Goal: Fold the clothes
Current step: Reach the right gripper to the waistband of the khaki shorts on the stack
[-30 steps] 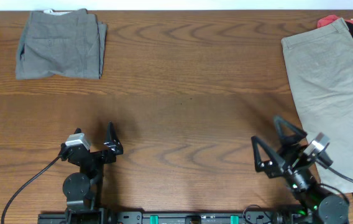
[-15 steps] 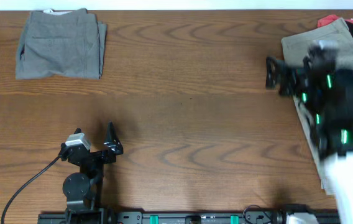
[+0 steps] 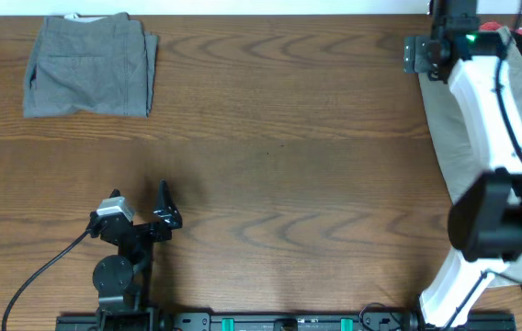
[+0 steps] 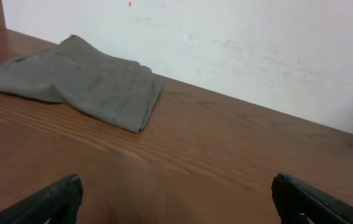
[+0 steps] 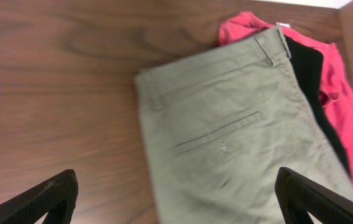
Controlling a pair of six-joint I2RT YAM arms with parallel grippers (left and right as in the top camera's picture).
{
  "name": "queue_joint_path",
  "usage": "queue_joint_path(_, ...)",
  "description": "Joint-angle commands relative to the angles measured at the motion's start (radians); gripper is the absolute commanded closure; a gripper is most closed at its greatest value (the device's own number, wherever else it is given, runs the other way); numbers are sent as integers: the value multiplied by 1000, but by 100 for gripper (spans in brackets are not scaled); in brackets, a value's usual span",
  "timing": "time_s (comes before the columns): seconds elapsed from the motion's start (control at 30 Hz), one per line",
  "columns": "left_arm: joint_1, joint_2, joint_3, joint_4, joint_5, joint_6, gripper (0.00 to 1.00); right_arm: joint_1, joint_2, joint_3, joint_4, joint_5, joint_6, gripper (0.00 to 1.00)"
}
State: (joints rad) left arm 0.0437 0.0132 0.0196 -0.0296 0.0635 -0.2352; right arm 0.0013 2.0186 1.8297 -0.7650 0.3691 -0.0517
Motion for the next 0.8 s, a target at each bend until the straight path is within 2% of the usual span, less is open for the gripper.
queue_joint_path(0.0, -2, -2, -15, -36, 3, 2, 2, -24, 100, 42, 11, 129, -98, 1)
queue_joint_path(0.23, -2, -2, -15, -36, 3, 2, 2, -61, 265, 43, 124, 156, -153, 9)
queue_joint_path(0.37, -2, -2, -15, -36, 3, 2, 2, -61, 328, 43, 169, 158, -202, 8)
queue_joint_path(0.77, -2, -2, -15, -36, 3, 2, 2, -60, 390, 42, 201, 53, -188, 7)
